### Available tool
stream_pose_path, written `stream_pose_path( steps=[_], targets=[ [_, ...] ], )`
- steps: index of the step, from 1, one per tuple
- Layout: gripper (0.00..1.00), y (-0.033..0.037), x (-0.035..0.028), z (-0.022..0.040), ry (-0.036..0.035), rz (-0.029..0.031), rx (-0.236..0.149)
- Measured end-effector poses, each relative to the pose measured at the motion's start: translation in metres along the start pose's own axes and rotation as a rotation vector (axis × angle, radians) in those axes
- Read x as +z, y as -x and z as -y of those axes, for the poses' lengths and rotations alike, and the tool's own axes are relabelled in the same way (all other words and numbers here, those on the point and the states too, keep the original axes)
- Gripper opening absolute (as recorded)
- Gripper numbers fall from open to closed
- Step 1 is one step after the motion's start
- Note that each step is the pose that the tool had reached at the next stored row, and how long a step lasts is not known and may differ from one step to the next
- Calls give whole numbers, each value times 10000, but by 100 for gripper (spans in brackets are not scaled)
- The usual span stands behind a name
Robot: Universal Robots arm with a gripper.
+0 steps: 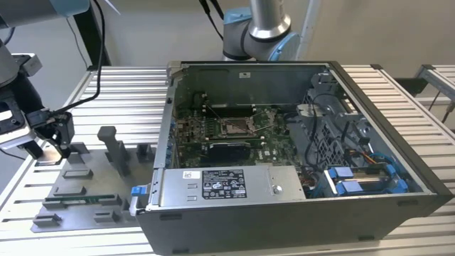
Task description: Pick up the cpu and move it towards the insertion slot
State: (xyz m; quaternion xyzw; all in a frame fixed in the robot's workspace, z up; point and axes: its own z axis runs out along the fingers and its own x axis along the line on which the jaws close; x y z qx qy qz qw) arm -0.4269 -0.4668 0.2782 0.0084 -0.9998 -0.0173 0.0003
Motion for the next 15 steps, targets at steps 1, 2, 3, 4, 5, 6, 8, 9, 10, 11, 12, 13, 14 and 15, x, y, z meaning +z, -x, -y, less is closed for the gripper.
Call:
stream_pose_path(
  steps=[1, 2, 3, 4, 5, 6, 8, 9, 10, 11, 12, 13, 14, 15],
  targets=[
    [0, 0, -3, 0, 1, 1, 0],
    [0, 0, -5, 0, 1, 1, -1],
    [0, 0, -7, 0, 1, 1, 0],
    [0, 0, -9, 0, 1, 2, 0],
    [0, 0, -11, 0, 1, 1, 0],
    [0, 0, -14, 0, 0, 0, -1],
    [0, 0, -21, -1, 0, 0, 0],
    [0, 0, -24, -1, 0, 0, 0],
    [0, 0, -27, -1, 1, 1, 0],
    [0, 0, -29, -1, 1, 1, 0],
    [0, 0, -31, -1, 1, 2, 0],
    [0, 0, -34, -1, 1, 1, 0],
    [0, 0, -36, -1, 1, 1, 0],
    [0, 0, -38, -2, 1, 1, 0]
  ],
)
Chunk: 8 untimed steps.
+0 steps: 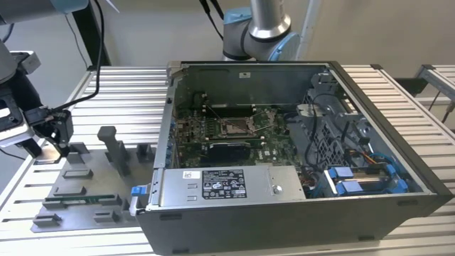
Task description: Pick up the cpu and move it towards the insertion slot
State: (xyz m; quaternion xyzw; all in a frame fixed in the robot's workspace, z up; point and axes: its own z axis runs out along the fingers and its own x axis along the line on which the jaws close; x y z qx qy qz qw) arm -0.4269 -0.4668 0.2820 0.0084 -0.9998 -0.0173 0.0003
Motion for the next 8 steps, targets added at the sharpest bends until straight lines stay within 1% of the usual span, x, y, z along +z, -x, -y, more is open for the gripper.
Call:
stream_pose_path(
  steps=[8],
  targets=[
    [0, 0, -17, 0, 0, 0, 0]
  ],
)
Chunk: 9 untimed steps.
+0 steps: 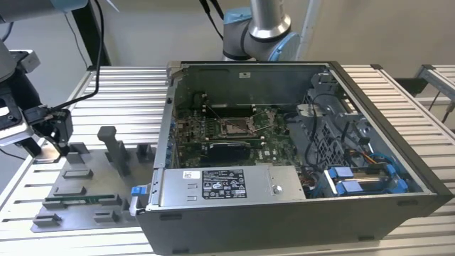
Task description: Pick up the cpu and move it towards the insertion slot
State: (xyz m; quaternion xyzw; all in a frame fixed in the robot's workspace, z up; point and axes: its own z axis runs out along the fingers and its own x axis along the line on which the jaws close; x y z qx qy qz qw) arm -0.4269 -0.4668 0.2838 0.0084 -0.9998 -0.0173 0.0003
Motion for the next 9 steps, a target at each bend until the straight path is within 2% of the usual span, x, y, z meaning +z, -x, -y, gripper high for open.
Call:
stream_pose_path(
  steps=[9],
  targets=[
    [0, 0, -29, -1, 0, 0, 0]
  ],
)
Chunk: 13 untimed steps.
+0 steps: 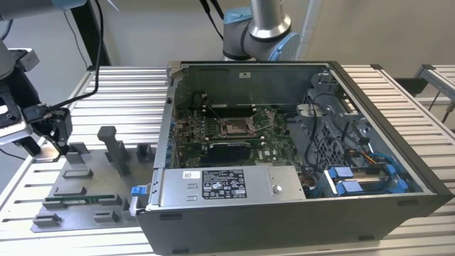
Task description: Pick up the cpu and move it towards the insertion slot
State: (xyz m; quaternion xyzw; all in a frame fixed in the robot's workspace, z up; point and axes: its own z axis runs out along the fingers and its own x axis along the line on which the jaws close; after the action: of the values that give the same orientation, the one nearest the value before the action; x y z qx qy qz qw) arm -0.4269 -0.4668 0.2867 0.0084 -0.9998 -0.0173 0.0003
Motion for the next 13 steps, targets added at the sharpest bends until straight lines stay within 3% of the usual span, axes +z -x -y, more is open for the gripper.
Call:
stream_pose_path(
  steps=[13],
  targets=[
    [0, 0, -34, -1, 0, 0, 0]
  ],
)
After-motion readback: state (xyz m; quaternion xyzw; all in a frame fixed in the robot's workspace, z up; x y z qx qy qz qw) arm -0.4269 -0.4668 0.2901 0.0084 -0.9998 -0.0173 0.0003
